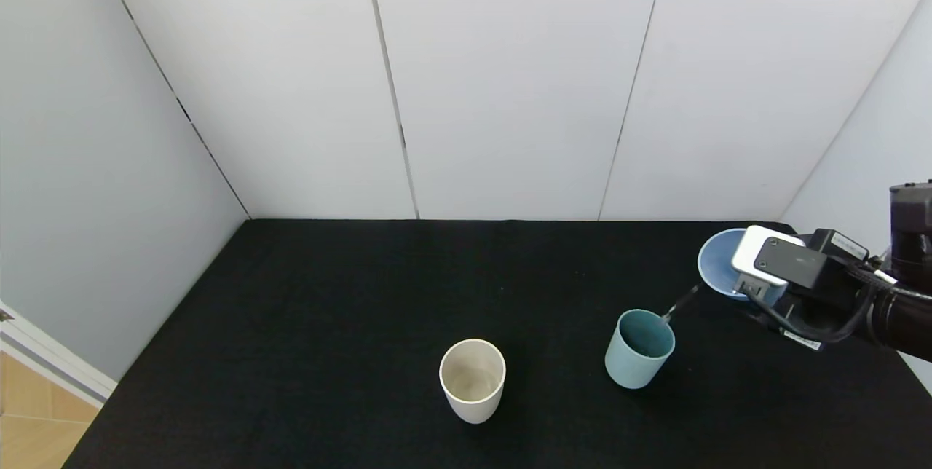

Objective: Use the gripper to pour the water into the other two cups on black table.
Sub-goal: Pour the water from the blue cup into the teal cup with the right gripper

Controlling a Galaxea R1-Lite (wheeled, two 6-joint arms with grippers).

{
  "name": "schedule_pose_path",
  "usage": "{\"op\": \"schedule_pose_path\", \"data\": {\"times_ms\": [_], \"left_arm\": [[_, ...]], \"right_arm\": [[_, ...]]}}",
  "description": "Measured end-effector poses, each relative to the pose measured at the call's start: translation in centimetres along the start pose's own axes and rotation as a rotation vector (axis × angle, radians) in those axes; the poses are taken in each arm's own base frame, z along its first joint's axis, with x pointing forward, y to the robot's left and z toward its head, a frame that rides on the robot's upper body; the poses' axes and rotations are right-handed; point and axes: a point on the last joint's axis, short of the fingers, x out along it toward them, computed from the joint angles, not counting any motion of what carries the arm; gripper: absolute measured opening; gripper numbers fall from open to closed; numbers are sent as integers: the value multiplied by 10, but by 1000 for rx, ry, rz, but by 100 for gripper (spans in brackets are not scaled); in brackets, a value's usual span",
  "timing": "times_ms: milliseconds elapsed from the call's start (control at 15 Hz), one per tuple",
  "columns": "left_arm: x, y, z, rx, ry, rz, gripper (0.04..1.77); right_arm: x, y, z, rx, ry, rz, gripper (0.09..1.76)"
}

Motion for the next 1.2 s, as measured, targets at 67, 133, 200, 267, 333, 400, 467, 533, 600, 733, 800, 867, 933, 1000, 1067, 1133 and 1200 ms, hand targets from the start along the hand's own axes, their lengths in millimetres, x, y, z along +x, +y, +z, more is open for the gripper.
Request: {"op": "schedule_pose_path", "data": {"times_ms": [67,133,200,267,333,400,467,533,600,733,800,867,933,1000,1067,1133,1200], "left_arm": [[0,0,0,0,0,0,172],[0,0,0,0,0,0,172],[0,0,0,0,0,0,172],[0,0,0,0,0,0,172],[0,0,0,0,0,0,172],[0,0,0,0,0,0,172],[0,0,0,0,0,0,172],[0,0,0,0,0,0,172],[0,0,0,0,0,0,172],[0,0,0,0,0,0,172],[0,0,0,0,0,0,172],[0,0,0,0,0,0,172],[0,0,0,0,0,0,172],[0,0,0,0,0,0,172],[0,0,0,0,0,0,172],[0,0,0,0,0,0,172],[0,0,0,1,0,0,172]], "right_arm": [[2,2,1,-19,6,4,125],[3,3,2,-36,12,7,125],[5,5,3,-50,17,11,125],[6,7,4,-60,24,12,125],[8,9,6,-65,25,17,125],[9,11,7,-70,24,23,125],[10,12,8,-75,22,27,125],[11,13,9,-80,21,30,125],[12,13,10,-91,20,33,125],[14,13,12,-122,32,23,125],[15,13,14,-136,41,14,125],[17,13,15,-152,42,17,125],[18,14,16,-169,41,19,125],[19,14,17,-189,39,21,125],[20,15,18,-212,43,23,125],[20,15,18,-233,51,18,125],[21,15,18,-254,54,17,125]]}}
